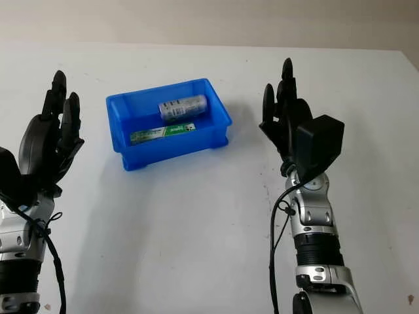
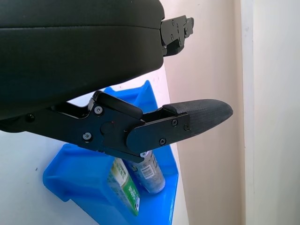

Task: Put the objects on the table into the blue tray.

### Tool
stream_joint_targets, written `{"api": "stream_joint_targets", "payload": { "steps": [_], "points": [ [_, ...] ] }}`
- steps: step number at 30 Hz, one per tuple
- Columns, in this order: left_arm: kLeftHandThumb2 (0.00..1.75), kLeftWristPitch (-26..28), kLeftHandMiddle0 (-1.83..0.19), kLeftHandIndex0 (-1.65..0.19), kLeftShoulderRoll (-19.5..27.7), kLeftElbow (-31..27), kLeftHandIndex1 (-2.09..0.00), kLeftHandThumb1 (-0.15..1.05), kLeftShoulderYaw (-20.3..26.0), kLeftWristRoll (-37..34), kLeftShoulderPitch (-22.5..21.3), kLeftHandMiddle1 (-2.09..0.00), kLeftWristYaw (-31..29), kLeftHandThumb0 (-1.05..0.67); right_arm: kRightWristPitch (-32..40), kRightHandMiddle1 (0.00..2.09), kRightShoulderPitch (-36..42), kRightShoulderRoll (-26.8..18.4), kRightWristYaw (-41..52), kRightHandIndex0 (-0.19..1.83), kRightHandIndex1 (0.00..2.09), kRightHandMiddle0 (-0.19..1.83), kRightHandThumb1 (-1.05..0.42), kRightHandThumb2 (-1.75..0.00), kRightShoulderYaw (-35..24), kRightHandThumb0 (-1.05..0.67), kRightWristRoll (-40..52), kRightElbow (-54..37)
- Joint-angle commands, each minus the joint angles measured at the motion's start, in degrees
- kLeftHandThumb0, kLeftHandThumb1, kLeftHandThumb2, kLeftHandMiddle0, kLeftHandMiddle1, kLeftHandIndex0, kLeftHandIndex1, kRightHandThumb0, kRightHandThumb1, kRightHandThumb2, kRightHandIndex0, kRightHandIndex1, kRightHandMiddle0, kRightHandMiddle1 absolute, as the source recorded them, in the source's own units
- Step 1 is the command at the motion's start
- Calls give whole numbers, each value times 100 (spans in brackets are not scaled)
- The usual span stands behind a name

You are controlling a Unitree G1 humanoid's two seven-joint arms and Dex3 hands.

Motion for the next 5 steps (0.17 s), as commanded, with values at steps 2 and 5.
{"api": "stream_joint_targets", "payload": {
  "steps": [2, 5],
  "points": [
    [67, 1, 19, 19, -11, -45, 0, 105, 12, -42, -110, 0, -12, -81, -19, 0, 2, -21, 17, -19, 0, -19, -105, -74, -23, -72, 17, -114],
    [67, 22, 19, 19, -21, -145, 0, 105, 10, -78, -60, 0, -24, -82, 2, 0, 76, -19, 30, -19, 0, -19, -105, -74, -23, -72, 23, -216]
  ]
}}
